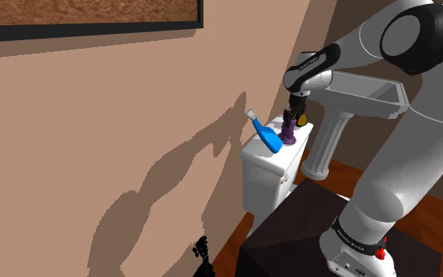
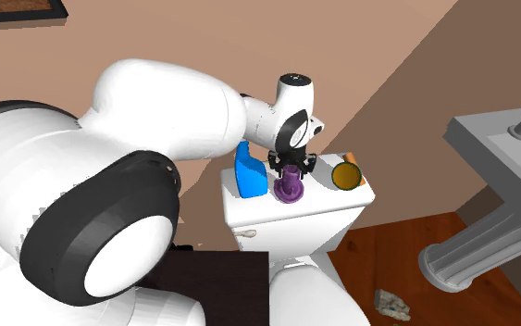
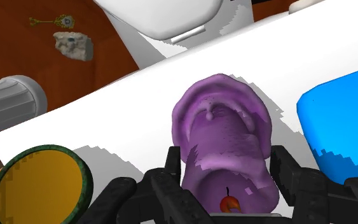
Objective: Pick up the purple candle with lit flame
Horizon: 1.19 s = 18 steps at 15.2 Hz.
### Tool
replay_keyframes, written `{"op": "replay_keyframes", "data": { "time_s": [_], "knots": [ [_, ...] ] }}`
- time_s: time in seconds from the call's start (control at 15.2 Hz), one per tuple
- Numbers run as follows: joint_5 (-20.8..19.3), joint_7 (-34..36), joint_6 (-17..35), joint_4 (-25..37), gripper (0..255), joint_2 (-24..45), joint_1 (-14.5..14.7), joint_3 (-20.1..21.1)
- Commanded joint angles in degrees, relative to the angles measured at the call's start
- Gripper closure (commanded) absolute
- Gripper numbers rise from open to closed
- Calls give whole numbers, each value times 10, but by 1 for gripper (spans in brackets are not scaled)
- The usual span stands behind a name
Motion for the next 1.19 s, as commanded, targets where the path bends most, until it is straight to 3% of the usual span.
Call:
{"op": "replay_keyframes", "data": {
  "time_s": [0.0, 1.12],
  "knots": [
    [0, 0, 0, -1, 255, 0, 0, 0],
    [-26, 15, -117, 63, 255, -58, 2, 7]
  ]
}}
